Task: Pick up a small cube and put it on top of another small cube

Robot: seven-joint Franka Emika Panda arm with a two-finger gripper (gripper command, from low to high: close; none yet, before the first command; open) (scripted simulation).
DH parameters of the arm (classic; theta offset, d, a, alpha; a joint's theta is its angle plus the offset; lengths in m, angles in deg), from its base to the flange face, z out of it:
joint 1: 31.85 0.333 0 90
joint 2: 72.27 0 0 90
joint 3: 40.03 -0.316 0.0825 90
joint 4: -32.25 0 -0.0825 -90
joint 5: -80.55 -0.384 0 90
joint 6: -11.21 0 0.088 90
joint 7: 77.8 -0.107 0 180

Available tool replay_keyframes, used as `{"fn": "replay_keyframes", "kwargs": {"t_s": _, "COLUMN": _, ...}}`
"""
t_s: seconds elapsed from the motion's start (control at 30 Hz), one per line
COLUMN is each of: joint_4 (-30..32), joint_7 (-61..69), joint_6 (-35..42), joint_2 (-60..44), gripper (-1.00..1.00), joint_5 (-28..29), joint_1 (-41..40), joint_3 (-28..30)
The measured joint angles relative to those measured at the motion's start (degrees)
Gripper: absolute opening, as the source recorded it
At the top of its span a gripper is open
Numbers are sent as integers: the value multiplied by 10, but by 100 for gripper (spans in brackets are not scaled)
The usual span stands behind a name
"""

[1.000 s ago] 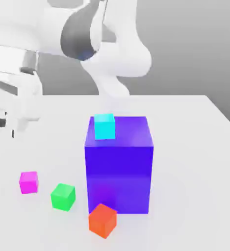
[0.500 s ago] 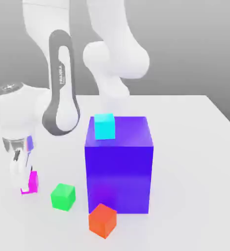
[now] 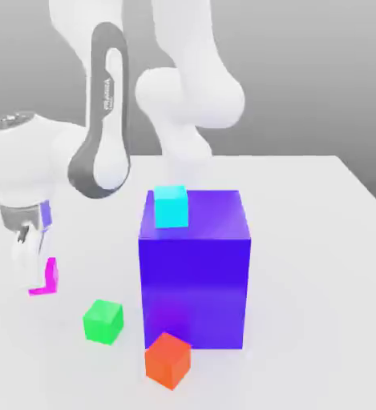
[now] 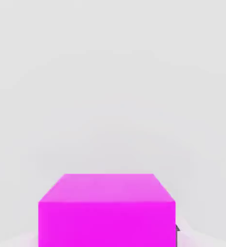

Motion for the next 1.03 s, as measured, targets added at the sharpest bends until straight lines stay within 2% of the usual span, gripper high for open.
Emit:
{"fn": "replay_keyframes", "kwargs": {"t_s": 0.47, "joint_4": -113, "joint_7": 358, "joint_6": 157, "joint_2": -28, "gripper": -100, "joint_5": 5, "joint_1": 10, "joint_3": -64}}
{"fn": "replay_keyframes", "kwargs": {"t_s": 0.77, "joint_4": -111, "joint_7": 639, "joint_6": 156, "joint_2": -54, "gripper": -100, "joint_5": 21, "joint_1": -1, "joint_3": -107}}
{"fn": "replay_keyframes", "kwargs": {"t_s": 1.03, "joint_4": -94, "joint_7": 902, "joint_6": 139, "joint_2": -50, "gripper": -100, "joint_5": 11, "joint_1": -17, "joint_3": -154}}
